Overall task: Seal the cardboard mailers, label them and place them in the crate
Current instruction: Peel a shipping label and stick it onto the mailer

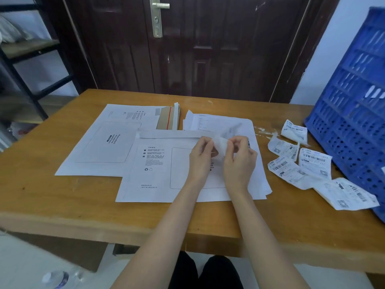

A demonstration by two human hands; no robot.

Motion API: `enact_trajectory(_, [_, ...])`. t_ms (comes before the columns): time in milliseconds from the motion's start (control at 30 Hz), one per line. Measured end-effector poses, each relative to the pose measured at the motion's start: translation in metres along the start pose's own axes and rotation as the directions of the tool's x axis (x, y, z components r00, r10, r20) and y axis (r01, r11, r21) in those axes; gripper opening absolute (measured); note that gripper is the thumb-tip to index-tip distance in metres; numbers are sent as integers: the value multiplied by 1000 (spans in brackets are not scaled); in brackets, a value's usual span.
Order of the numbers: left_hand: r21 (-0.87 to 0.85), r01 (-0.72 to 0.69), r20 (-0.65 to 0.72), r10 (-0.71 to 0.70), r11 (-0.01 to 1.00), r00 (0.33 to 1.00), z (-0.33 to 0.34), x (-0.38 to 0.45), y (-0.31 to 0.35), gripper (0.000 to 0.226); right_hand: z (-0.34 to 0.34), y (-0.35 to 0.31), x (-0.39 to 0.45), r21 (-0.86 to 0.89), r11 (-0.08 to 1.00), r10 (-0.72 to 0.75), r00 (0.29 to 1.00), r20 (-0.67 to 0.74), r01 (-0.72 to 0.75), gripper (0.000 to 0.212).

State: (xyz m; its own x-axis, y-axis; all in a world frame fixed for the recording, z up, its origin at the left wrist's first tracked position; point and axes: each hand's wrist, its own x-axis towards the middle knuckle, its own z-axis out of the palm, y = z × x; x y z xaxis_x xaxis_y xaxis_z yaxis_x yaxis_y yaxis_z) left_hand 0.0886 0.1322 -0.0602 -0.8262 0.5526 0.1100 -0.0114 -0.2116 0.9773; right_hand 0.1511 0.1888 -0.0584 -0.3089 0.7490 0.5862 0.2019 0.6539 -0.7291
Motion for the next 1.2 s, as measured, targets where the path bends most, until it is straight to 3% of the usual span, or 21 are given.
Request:
enact_trajectory(133, [-95,80,-1,-81,992,997,-2,1,4,23,-2,0,1,130,986,94,990,102,-107,9])
enact_trajectory(233, [-282,143,-33,-158,949,987,-8,5,7,19,-6,-2,1,234,943,195,964,181,-235,17])
enact_trajectory(333, [-345,163,-24,-182,924,983,-13,7,7,19,-6,-3,1,173,968,144,965,219,-183,19])
enact_trajectory(533, [-222,145,-90,-169,964,982,-11,7,4,21,2,-3,-5,19,992,-128,955,266,127,26])
enact_trajectory(667, [-214,148,-93,-171,965,981,-10,7,4,21,3,1,-5,-23,974,-211,932,295,227,12])
enact_trajectory(867, [-339,213,-42,-241,917,970,-12,8,6,7,3,2,-4,-80,962,-222,921,319,260,8])
enact_trajectory(1033, [-98,112,6,-112,989,994,-10,2,7,11,0,-2,-2,-20,986,-150,944,295,163,18])
enact_trajectory(1200, [-84,102,25,-100,991,995,-13,-1,8,15,0,1,-2,62,993,-119,934,337,104,17])
